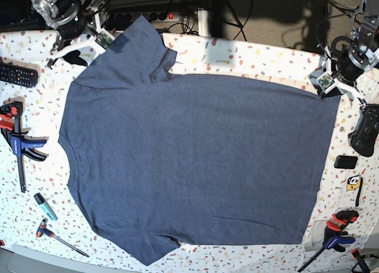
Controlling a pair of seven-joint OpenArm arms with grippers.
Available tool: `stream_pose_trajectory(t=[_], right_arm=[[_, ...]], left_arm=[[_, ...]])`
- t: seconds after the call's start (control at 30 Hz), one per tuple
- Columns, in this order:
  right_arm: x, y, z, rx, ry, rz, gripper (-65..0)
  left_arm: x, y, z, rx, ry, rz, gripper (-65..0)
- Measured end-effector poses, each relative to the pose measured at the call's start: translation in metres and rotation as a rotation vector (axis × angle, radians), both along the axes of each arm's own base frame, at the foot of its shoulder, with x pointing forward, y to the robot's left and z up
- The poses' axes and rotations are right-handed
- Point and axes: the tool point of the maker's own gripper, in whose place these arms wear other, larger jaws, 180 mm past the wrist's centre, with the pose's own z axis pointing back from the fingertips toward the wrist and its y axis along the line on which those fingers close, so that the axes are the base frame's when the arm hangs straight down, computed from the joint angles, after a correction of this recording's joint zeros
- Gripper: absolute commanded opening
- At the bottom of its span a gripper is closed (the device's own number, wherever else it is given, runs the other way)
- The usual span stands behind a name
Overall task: Fold the T-shirt properly
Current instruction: 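Reach the right gripper to the sleeve edge and pinch it, then lift the sleeve-side edge with both grippers and fold it over the body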
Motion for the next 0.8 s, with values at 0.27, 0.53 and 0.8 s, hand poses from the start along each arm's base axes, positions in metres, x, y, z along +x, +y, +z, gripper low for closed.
stream_pose_trajectory(t=[0.27,0.53,0.8], right_arm=[[0.004,0.006,-0.038,-0.042,0.066,0.067,-32.5],[0.020,0.029,-0.045,-0.082,0.041,0.144,-32.5],[0.014,0.033,-0.049,-0.059,0.070,0.145,-59.0]], left_arm=[[0.000,0.000,0.000,0.000,0.000,-0.001,-65.0],[0.000,0.000,0.000,0.000,0.000,0.000,-65.0],[0.000,0.001,-0.001,0.003,0.006,0.009,-65.0]])
